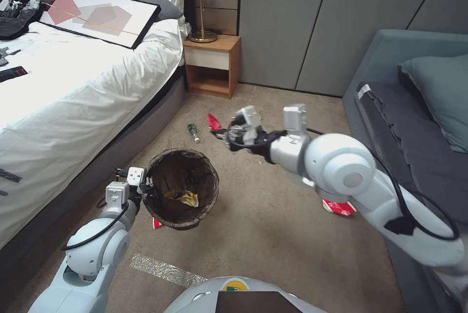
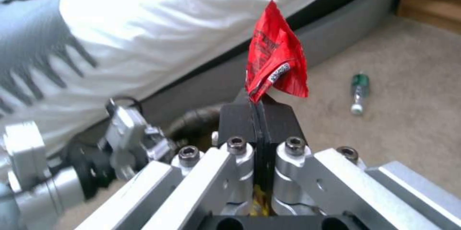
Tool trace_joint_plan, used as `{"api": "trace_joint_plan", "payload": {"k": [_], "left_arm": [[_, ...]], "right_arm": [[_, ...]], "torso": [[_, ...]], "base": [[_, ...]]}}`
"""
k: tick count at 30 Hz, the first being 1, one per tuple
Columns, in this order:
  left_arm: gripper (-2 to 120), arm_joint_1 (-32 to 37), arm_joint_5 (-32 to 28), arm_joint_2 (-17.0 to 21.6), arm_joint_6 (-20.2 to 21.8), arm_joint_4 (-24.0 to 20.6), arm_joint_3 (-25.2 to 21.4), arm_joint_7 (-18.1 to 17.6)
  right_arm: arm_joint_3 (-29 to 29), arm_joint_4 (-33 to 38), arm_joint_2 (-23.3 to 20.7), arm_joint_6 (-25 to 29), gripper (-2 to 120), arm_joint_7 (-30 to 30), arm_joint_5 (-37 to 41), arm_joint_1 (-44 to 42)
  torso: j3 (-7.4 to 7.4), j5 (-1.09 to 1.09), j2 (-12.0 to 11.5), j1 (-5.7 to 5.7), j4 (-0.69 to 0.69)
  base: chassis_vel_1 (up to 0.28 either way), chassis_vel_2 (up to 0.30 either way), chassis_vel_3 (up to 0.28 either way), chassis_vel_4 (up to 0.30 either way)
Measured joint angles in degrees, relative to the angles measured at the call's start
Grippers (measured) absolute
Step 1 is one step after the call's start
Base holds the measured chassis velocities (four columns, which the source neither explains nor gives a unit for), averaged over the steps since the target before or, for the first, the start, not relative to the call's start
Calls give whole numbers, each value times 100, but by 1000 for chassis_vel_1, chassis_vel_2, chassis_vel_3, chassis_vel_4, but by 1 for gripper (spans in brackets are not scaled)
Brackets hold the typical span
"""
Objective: Pick up the trash bin, then pick up the garbage from the floor and place it into the trash bin.
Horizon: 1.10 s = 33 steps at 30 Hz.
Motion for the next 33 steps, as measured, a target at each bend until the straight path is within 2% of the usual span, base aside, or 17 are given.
{"api": "trace_joint_plan", "payload": {"k": [1,2,4,5,6,8,10,19,33], "left_arm": [[0,-20,0,-4,0,25,-12,0],[0,-20,0,-4,0,25,-12,0],[0,-53,-1,-12,0,73,-44,0],[0,-69,-2,-18,0,91,-59,-2],[0,-69,-2,-18,0,91,-59,-2],[0,-100,-6,-19,0,141,-89,0],[0,-117,-9,-18,-1,171,-107,2],[0,-184,-9,-46,-2,315,-99,2],[0,-198,-34,-23,-7,353,-160,12]], "right_arm": [[-334,-89,181,19,0,138,217,341],[-334,-89,181,19,0,138,217,341],[-828,-294,518,108,0,280,364,814],[-1038,-413,746,157,0,355,408,932],[-1038,-413,746,157,0,355,408,932],[-1327,-531,1089,251,0,544,483,983],[-1449,-536,1200,280,0,619,515,948],[-1866,-575,1297,378,0,690,329,456],[-2116,-1471,1448,382,0,507,-445,-232]], "torso": [[2,2,-1,1,9],[2,2,-1,1,9],[1,-4,0,0,6],[2,0,0,1,10],[2,0,0,1,10],[1,-1,0,0,7],[1,0,0,0,8],[0,2,0,0,5],[0,2,0,0,6]], "base": [[0,0,0,0],[0,0,0,0],[0,0,0,0],[0,0,0,0],[0,0,0,0],[0,0,0,0],[0,0,0,0],[0,0,0,0],[0,0,0,0]]}}
